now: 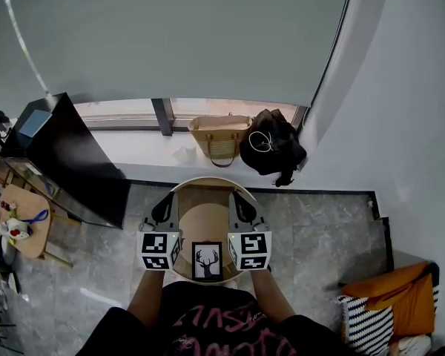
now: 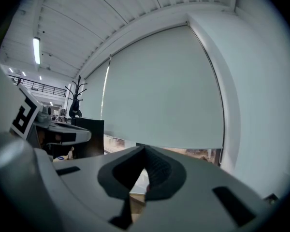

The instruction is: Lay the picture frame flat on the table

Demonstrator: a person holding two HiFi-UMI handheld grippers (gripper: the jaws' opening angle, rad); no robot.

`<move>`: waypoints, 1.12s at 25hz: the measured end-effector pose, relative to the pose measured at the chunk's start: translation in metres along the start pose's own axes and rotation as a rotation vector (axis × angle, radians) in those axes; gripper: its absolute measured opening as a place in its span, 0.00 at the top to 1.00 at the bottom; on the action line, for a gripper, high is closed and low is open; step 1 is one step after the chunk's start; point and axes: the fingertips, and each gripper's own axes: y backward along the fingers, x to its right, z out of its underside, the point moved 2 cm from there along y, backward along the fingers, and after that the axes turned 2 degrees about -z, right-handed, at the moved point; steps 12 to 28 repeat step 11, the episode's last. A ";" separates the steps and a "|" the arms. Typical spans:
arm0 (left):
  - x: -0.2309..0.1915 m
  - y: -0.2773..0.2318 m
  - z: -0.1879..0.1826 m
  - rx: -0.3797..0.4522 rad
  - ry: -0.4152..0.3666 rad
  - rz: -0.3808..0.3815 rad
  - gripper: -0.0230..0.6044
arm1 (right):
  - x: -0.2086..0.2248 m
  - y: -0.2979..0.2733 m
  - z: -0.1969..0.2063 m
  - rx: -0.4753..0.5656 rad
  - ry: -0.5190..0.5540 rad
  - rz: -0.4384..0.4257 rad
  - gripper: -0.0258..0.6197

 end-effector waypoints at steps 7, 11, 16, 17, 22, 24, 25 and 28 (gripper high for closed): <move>0.001 0.001 0.003 -0.006 0.017 -0.024 0.95 | 0.008 0.002 0.007 -0.014 0.001 -0.003 0.93; 0.007 0.000 0.006 -0.007 0.016 -0.028 0.95 | 0.014 0.003 0.012 -0.019 -0.004 -0.007 0.93; 0.007 0.000 0.006 -0.007 0.016 -0.028 0.95 | 0.014 0.003 0.012 -0.019 -0.004 -0.007 0.93; 0.007 0.000 0.006 -0.007 0.016 -0.028 0.95 | 0.014 0.003 0.012 -0.019 -0.004 -0.007 0.93; 0.007 0.000 0.006 -0.007 0.016 -0.028 0.95 | 0.014 0.003 0.012 -0.019 -0.004 -0.007 0.93; 0.007 0.000 0.006 -0.007 0.016 -0.028 0.95 | 0.014 0.003 0.012 -0.019 -0.004 -0.007 0.93; 0.007 0.000 0.006 -0.007 0.016 -0.028 0.95 | 0.014 0.003 0.012 -0.019 -0.004 -0.007 0.93; 0.007 0.000 0.006 -0.007 0.016 -0.028 0.95 | 0.014 0.003 0.012 -0.019 -0.004 -0.007 0.93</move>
